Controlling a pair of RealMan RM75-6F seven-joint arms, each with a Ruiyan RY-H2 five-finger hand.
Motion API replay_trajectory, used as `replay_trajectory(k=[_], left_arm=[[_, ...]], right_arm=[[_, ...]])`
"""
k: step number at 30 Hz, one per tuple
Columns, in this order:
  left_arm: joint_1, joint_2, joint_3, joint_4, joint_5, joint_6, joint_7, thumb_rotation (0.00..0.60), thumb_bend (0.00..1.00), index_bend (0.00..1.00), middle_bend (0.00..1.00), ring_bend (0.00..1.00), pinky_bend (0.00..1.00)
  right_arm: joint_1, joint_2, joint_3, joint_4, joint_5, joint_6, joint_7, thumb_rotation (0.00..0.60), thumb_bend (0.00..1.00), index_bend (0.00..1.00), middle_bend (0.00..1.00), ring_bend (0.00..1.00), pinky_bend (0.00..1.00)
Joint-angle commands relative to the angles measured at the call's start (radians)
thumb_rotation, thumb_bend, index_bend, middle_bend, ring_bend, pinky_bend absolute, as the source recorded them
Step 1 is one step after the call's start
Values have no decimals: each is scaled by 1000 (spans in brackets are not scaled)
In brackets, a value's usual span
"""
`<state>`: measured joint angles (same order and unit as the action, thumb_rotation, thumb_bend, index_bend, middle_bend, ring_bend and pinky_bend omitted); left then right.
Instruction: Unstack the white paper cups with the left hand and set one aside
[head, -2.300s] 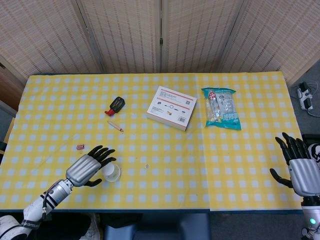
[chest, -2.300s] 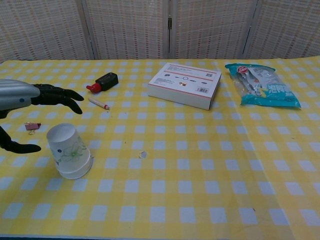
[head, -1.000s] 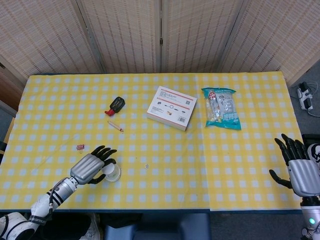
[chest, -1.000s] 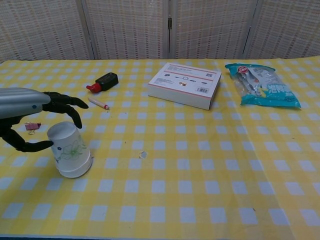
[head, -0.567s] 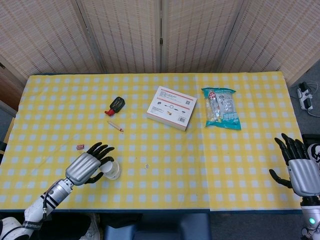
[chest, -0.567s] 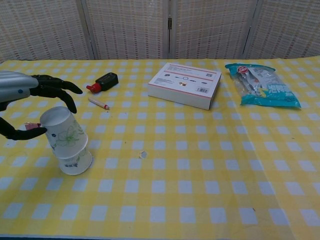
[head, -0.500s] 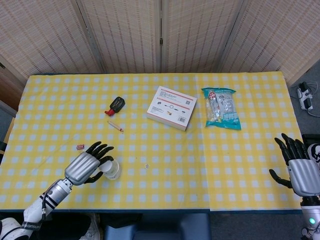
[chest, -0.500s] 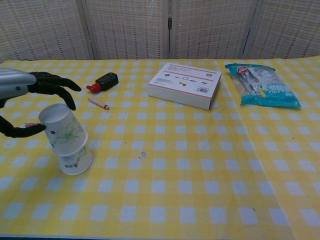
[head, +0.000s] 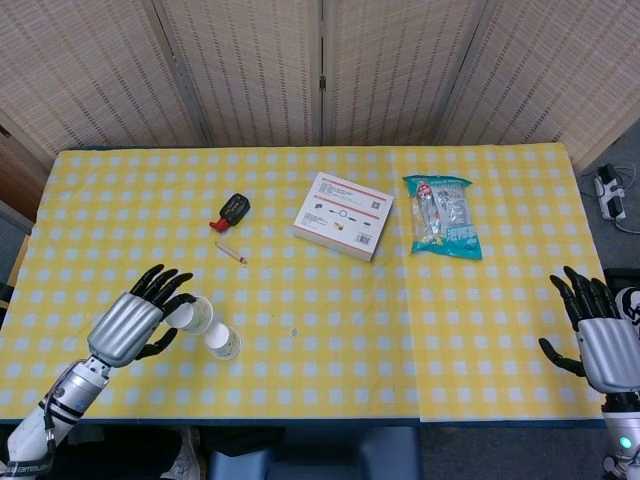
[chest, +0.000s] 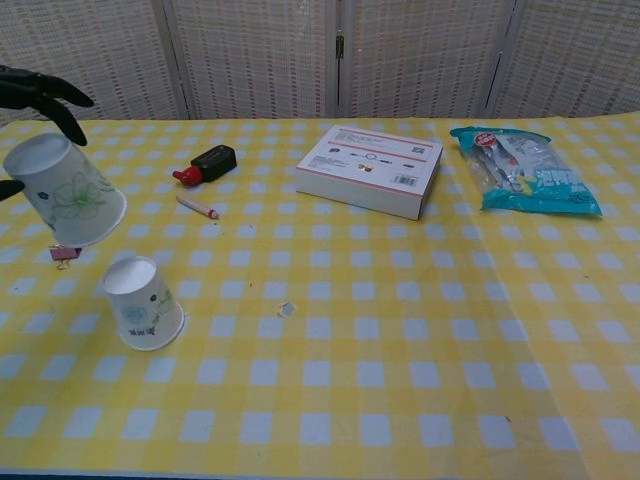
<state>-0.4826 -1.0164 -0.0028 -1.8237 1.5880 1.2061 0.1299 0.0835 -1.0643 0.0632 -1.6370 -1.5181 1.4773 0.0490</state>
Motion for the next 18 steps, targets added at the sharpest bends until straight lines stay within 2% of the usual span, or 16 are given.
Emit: replay_trajectory(k=[1, 7, 18], left_arm=[[14, 10, 8, 3, -11, 1, 6, 600, 494, 358, 129, 98, 0], [33, -2, 47, 28, -40, -54, 32, 600, 495, 359, 131, 99, 0], [43, -133, 68, 128, -42, -101, 50, 600, 494, 357, 131, 103, 0]], right_arm=[[0, 0, 0, 0, -1, 0, 1, 600, 303, 0, 0, 0, 0], [2, -1, -1, 0, -4, -2, 1, 600, 303, 0, 0, 0, 0], [3, 2, -4, -12, -12, -1, -9, 600, 303, 0, 0, 0, 0]])
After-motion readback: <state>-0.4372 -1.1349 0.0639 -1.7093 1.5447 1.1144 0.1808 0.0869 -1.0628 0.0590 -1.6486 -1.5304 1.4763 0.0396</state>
